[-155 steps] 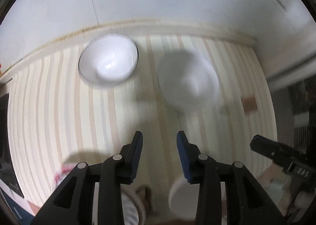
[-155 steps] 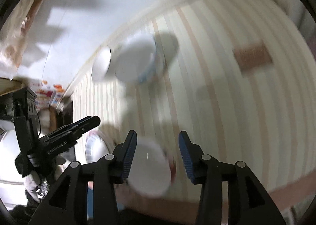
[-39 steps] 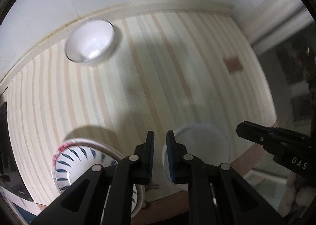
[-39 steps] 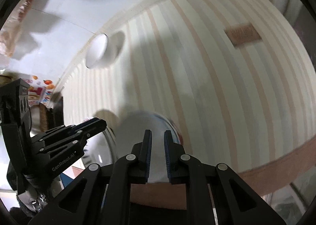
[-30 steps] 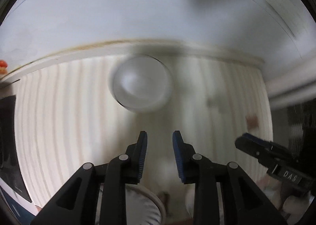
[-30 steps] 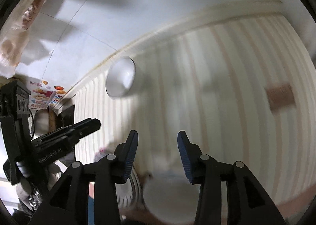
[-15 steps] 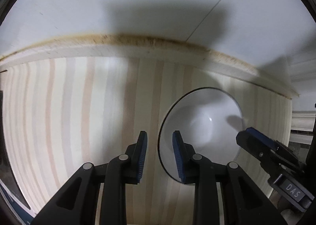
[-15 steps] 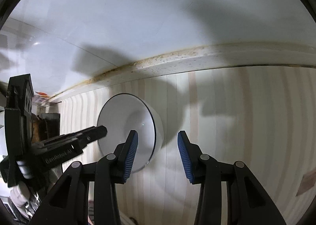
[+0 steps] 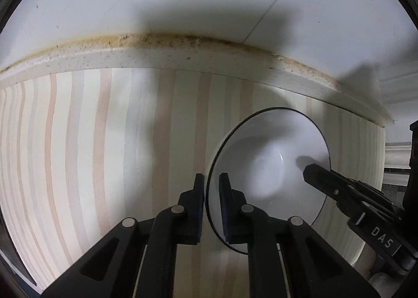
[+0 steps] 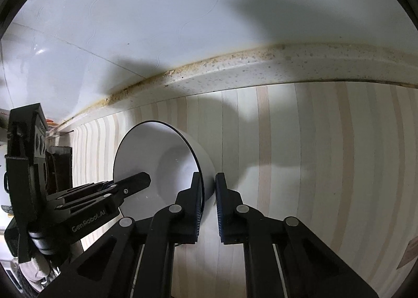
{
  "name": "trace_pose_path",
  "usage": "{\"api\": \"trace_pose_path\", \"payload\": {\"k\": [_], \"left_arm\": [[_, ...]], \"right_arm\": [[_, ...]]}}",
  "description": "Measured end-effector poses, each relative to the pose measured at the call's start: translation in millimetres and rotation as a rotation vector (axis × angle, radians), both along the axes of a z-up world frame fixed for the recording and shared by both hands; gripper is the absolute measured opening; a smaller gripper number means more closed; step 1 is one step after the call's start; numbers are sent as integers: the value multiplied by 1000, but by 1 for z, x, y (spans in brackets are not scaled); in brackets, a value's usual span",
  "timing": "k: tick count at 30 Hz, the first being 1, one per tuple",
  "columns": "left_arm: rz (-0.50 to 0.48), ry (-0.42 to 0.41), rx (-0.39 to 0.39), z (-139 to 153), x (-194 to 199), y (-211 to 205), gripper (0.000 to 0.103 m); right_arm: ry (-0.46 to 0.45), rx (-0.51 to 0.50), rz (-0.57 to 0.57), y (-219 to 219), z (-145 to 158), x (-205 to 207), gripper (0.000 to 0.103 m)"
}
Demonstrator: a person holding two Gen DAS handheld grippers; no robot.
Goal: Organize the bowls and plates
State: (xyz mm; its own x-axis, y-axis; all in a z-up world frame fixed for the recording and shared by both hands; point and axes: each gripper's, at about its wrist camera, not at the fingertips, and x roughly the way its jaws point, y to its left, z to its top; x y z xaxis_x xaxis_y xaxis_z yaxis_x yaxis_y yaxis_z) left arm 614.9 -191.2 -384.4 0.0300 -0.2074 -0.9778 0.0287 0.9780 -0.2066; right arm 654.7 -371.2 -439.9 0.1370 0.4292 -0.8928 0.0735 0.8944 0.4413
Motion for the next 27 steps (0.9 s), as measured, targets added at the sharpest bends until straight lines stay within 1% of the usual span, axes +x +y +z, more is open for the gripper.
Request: {"api": "trace_pose_path", "payload": {"k": [6,8,10,11,15,21,24,27], "left_arm": [[-10,-9,2,12,-5,0,9],[-14,-17,4,19,3,1,9],[-20,-30,8,26,-2,-1,9],[-22,-34,7,24,-1,3,9],[-38,-65,-3,44,-15,-4,9],[-80,-111,-17,76,-41,-15,9],[-109,-130,-26,93,-62,-24,10],[-132,-140,-37,107,-74,-24,9]], "right_arm": [[0,-1,-5,-1,3,-3,11],[-2,0,-4,-2,6,-5,11],[-10,0,-4,-3,11,-9,11],[-14,2,-3,-4,15,-10,11],[-34,7,-7,-9,29,-17,11],[-74,10,-28,-24,62,-47,11],[-92,10,-45,-34,79,-69,11],[-105,9,-66,-44,93,-94,11]]}}
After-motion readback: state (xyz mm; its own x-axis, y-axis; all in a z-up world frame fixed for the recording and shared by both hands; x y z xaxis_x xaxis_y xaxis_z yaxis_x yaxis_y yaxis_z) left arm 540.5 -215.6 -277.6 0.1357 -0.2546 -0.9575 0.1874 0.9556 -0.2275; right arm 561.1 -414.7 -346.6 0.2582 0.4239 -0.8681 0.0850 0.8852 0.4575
